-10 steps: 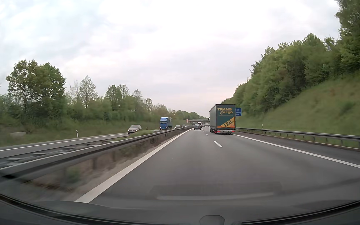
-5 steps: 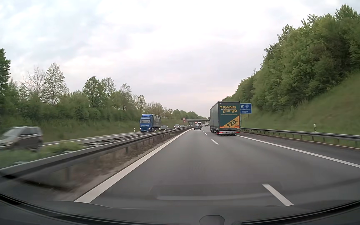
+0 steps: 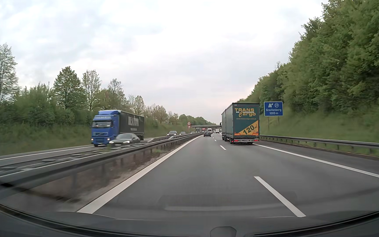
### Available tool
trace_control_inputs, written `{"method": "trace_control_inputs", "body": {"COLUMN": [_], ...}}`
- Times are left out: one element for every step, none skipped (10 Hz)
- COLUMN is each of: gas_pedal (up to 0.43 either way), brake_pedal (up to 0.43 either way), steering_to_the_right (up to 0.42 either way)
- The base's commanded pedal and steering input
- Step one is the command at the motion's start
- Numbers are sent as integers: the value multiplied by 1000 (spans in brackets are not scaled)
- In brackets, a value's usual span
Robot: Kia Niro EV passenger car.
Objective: Follow the waypoints while adhering to traffic rules and regulations
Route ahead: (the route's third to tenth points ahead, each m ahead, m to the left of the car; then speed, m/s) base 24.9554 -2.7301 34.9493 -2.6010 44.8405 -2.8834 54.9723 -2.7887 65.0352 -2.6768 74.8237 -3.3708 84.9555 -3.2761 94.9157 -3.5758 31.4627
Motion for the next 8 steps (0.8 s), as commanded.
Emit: {"method": "trace_control_inputs", "body": {"gas_pedal": [150, 150, 150, 150, 150, 157, 157, 157], "brake_pedal": [0, 0, 0, 0, 0, 0, 0, 0], "steering_to_the_right": [1, 0, -1, -1, -1, 0, 0, 0]}}
